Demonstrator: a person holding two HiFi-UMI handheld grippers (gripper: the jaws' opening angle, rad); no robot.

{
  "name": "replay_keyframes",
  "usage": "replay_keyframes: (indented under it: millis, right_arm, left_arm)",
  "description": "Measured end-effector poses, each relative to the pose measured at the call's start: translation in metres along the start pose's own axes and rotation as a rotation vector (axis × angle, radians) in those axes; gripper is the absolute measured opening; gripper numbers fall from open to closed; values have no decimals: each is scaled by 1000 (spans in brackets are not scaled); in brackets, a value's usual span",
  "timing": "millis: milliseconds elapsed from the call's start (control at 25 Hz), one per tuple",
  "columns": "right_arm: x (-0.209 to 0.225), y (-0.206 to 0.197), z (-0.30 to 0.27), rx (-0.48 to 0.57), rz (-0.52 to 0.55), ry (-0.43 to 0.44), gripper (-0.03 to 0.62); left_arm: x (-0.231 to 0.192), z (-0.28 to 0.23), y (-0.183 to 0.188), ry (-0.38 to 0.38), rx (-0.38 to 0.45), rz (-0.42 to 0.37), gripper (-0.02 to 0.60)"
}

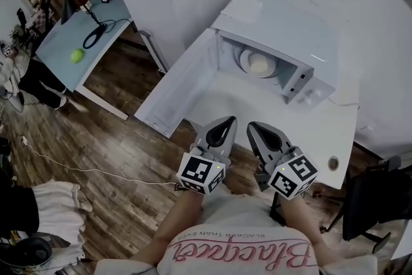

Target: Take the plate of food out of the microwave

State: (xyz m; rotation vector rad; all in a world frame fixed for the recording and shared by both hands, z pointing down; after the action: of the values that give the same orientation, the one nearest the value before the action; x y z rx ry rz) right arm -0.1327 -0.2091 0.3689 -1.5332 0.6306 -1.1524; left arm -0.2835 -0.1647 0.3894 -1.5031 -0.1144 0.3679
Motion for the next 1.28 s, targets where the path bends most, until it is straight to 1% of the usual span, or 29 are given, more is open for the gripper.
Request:
replay_keyframes:
  millis: [80,200,240,400,480,680,880,1040,1120,1200,1280]
  right_arm:
    - [-1,2,-6,6,12,-15,12]
    - [1,3,-14,-13,47,-79,12]
    - [1,3,-16,-6,43,-97,12]
    - [4,2,-22,55,-47,-129,12]
    - [6,0,-23,41,-58,-138,12]
    - [9,-8,-26,-33,11,-168,11]
    - [9,-12,-38,-90,53,-140,11]
    - [16,-10,-42,-106,59,-111,11]
    - [25,-9,-41,-103,51,-111,11]
    - [36,-5,-41,-87,21,-112,11]
    - [42,-1,-40,-60,-15,-80,11]
  left_arm:
    - [-11,0,1,-17,-5,3,5]
    - [-24,-3,2,-47,-11,6,5]
    - [-28,-4,3,-57,-11,10,5]
    - [-41,-13,0,-85,-12,32,5]
    - [-44,-19,-2,-96,-13,44,5]
    - [-49,-29,-6,-100,-7,74,5]
    - [-50,-36,-10,-79,-23,88,5]
    - [-49,-44,-12,-54,-31,92,5]
    - [-46,-50,-12,-51,-38,81,5]
    - [-44,-56,-10,-45,-48,65,5]
    - [-41,-60,-7,-36,-55,50,5]
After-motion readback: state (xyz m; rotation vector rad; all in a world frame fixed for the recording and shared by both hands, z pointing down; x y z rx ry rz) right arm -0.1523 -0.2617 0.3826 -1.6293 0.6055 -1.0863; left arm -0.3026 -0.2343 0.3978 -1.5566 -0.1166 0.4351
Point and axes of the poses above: the fingertips, and each gripper's own axes: z backward along the fingers, x to its right, y out of its top, the point moved 9 cm from there along z, backward along the fingers, and after that the axes turned 4 degrees about x, right-handed, at the moved point
